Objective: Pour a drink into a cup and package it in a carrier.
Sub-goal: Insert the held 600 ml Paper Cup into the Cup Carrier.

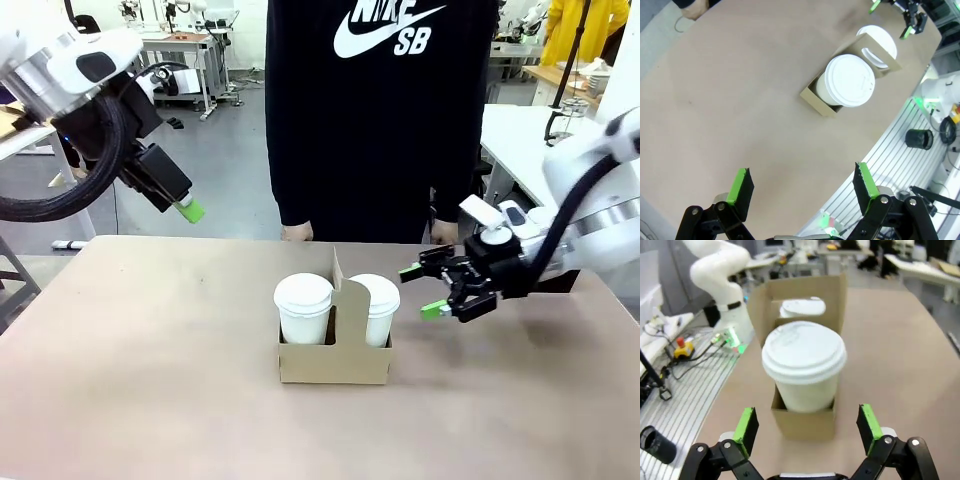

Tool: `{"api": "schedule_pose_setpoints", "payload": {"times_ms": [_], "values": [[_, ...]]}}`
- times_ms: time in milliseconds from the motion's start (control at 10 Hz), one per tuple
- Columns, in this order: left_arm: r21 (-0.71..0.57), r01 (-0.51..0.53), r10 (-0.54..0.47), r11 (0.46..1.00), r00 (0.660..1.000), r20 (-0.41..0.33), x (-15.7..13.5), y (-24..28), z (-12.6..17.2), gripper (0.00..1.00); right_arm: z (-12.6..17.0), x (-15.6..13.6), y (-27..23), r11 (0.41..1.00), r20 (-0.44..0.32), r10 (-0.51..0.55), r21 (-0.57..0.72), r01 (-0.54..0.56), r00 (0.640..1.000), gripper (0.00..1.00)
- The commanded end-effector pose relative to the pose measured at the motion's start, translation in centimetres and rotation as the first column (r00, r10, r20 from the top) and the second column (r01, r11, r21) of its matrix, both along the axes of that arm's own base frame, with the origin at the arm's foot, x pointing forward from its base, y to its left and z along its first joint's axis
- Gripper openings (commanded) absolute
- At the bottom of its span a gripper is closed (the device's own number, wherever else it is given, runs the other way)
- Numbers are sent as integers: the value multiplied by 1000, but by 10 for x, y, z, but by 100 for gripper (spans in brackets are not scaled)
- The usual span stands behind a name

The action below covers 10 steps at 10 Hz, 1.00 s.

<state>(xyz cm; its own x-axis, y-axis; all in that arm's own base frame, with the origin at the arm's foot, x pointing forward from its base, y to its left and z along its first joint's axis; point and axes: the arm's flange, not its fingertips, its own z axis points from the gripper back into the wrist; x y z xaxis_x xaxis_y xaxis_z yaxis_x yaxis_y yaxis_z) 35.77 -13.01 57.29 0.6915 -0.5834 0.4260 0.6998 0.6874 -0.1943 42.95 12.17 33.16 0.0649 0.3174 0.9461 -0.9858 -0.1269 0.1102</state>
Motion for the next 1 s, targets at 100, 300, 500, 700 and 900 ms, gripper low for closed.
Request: {"api": "schedule_pose_setpoints", "payload": {"times_ms": [100,300,500,700,900], "values": [[-4,-12,12,1000,1000,-3,0,0,2,100,69,-38,-83,911,-55,-339,-267,314,939,100],[-4,-12,12,1000,1000,-3,0,0,2,100,100,-58,-126,805,-45,-495,-399,438,868,100],[-4,-12,12,1000,1000,-3,0,0,2,100,116,-77,-154,647,30,-652,-499,577,757,100],[-4,-12,12,1000,1000,-3,0,0,2,100,114,-85,-165,614,33,-685,-511,602,727,100],[-4,-12,12,1000,1000,-3,0,0,2,100,104,-90,-171,604,15,-709,-503,618,705,100]]}}
